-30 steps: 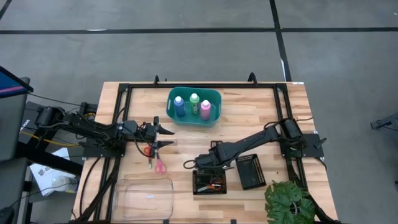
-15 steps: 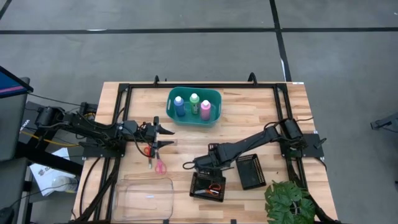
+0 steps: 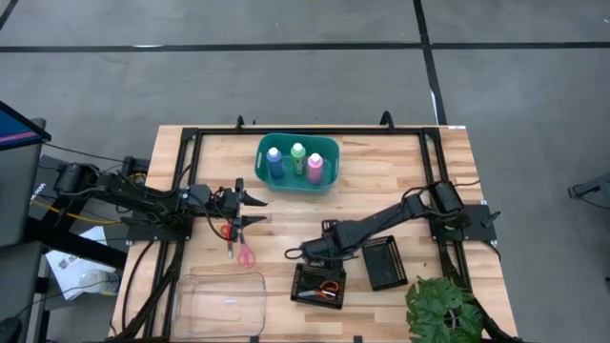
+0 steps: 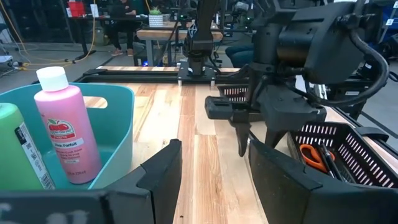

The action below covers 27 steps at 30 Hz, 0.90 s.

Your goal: Pick & Place Paint Supplies

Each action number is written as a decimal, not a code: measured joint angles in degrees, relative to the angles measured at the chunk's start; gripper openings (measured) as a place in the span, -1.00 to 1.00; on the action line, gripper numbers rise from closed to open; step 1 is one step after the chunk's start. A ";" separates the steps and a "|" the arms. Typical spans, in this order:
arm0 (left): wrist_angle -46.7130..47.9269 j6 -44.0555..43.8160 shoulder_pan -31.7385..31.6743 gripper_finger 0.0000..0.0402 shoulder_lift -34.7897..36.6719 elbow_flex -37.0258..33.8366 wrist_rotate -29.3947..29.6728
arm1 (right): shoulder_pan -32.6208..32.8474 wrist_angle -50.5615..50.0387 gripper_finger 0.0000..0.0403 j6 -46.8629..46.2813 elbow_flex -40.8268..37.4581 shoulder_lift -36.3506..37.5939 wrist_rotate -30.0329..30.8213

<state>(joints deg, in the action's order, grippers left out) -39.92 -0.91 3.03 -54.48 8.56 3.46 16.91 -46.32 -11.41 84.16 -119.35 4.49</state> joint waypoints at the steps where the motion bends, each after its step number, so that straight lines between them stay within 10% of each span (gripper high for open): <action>1: 0.00 -0.01 0.00 -0.12 0.00 0.00 0.00 | 0.00 0.72 -0.07 0.01 -0.47 0.00 -0.02; 9: 0.01 0.00 0.00 -0.12 0.00 0.00 -0.02 | 0.09 3.45 -0.22 -1.64 -2.75 0.22 2.08; 16: 0.00 0.00 0.00 -0.12 0.00 0.00 -0.03 | 0.44 3.58 -0.90 -1.89 -2.78 0.17 4.27; 27: 0.09 0.00 0.00 -0.12 0.00 0.00 -0.24 | 1.50 3.24 -1.00 -4.07 -2.40 0.01 8.25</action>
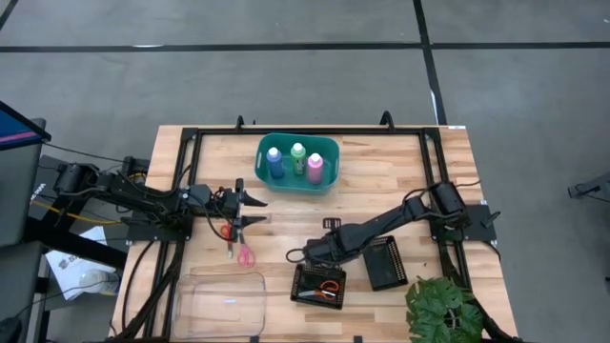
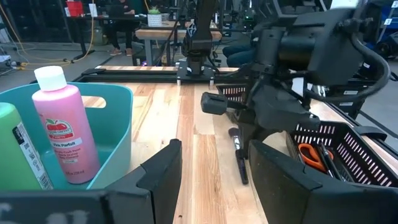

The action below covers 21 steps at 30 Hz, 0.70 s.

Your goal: Pick & Place Paint Supplies

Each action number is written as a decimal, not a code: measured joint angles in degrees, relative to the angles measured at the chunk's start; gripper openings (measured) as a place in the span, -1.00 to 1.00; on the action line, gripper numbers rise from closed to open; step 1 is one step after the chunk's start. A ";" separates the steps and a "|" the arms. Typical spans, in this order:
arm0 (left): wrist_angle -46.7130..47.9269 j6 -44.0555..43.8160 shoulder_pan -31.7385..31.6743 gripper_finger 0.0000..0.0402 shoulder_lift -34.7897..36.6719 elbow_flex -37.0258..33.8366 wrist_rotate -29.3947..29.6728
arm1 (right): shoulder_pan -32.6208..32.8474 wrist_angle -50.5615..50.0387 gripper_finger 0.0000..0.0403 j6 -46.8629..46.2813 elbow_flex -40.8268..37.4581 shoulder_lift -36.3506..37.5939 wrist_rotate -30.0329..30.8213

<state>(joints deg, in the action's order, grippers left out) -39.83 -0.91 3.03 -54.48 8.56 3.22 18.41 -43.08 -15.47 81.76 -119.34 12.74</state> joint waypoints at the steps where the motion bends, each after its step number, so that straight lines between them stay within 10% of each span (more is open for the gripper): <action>1: 0.00 0.00 0.00 -0.12 0.00 0.00 0.01 | 0.21 -0.51 -1.00 0.00 0.31 -0.12 0.68; 13: 0.01 -0.48 0.00 -0.12 0.00 0.00 0.07 | 2.52 -10.31 -1.00 -0.12 9.15 -0.18 5.92; 21: 0.01 -0.48 0.00 -0.12 0.00 0.00 0.31 | 0.94 -8.70 -1.00 0.61 9.94 -0.03 -2.05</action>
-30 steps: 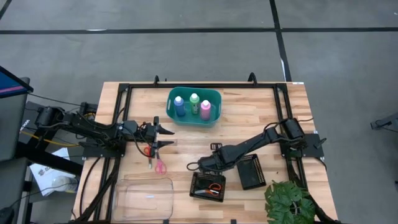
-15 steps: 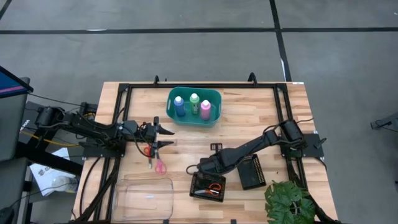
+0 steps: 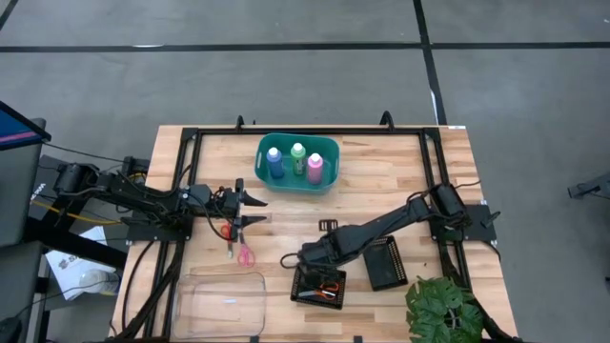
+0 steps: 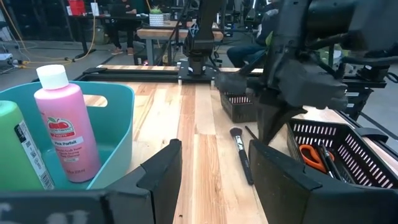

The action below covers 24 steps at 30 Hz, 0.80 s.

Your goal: Pick & Place Paint Supplies

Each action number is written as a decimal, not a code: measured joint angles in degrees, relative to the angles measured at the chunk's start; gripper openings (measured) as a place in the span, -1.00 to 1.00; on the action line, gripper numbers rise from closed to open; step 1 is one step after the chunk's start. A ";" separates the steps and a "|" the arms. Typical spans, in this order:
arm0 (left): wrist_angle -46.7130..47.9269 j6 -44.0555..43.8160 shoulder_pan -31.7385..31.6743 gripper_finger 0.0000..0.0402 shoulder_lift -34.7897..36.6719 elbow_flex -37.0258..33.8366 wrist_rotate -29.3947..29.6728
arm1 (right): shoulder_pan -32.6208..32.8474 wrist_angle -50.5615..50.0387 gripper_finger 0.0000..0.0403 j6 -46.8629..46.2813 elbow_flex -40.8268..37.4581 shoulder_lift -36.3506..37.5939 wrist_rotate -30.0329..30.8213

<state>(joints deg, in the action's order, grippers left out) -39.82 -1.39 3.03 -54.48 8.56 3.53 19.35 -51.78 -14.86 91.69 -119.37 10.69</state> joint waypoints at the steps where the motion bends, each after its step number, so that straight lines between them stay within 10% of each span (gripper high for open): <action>1: 0.06 0.00 0.00 -0.12 0.00 0.00 0.00 | -0.50 1.74 -0.99 0.22 -0.92 0.02 -2.06; 15: 0.42 -0.09 0.00 -0.12 0.00 0.00 -0.07 | -5.59 11.08 -0.41 2.28 -9.59 0.00 -4.70; 24: -0.10 0.60 0.00 -0.12 0.00 0.00 -0.09 | -5.50 15.25 -0.80 1.70 -14.16 0.50 -4.98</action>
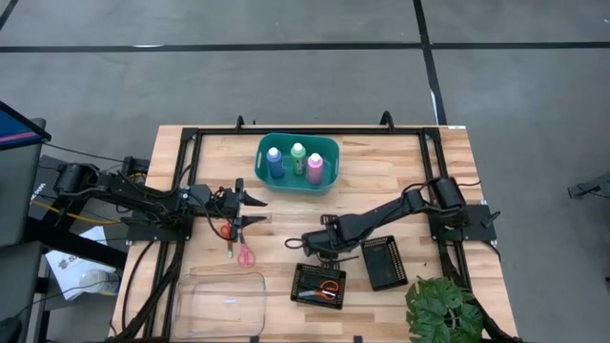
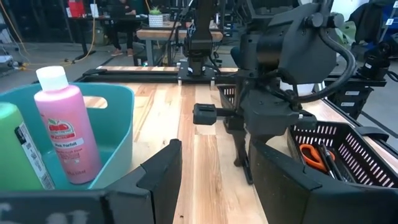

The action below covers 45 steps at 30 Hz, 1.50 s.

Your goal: Pick & Place Paint Supplies

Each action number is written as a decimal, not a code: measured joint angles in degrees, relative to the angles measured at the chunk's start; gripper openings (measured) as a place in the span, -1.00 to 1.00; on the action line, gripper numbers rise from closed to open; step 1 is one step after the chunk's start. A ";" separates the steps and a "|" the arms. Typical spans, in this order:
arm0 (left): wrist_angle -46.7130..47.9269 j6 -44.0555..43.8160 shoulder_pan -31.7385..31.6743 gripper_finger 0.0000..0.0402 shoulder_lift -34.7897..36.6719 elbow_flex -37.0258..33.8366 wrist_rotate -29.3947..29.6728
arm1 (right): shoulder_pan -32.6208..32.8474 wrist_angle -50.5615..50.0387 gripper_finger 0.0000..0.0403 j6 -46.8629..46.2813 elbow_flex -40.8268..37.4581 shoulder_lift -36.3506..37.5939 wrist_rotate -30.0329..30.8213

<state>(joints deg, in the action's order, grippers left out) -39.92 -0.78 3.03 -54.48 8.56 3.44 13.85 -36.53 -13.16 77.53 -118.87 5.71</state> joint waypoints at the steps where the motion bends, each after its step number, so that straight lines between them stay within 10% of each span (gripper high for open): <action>1: -0.16 0.38 0.00 -0.12 0.00 0.00 0.00 | 0.04 0.17 -0.88 -0.14 -0.23 0.00 0.07; 26: 0.09 0.53 0.00 -0.12 -0.02 0.00 -0.15 | 7.31 -14.25 -1.00 -0.35 13.68 -0.74 15.07; 45: 0.09 0.49 0.00 -0.12 -0.02 0.00 0.04 | 5.71 -28.56 -0.79 -3.79 13.93 -0.42 7.63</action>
<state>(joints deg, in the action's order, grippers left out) -39.83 -0.30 3.03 -54.50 8.56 3.49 19.55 -65.10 -16.95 91.46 -119.29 13.34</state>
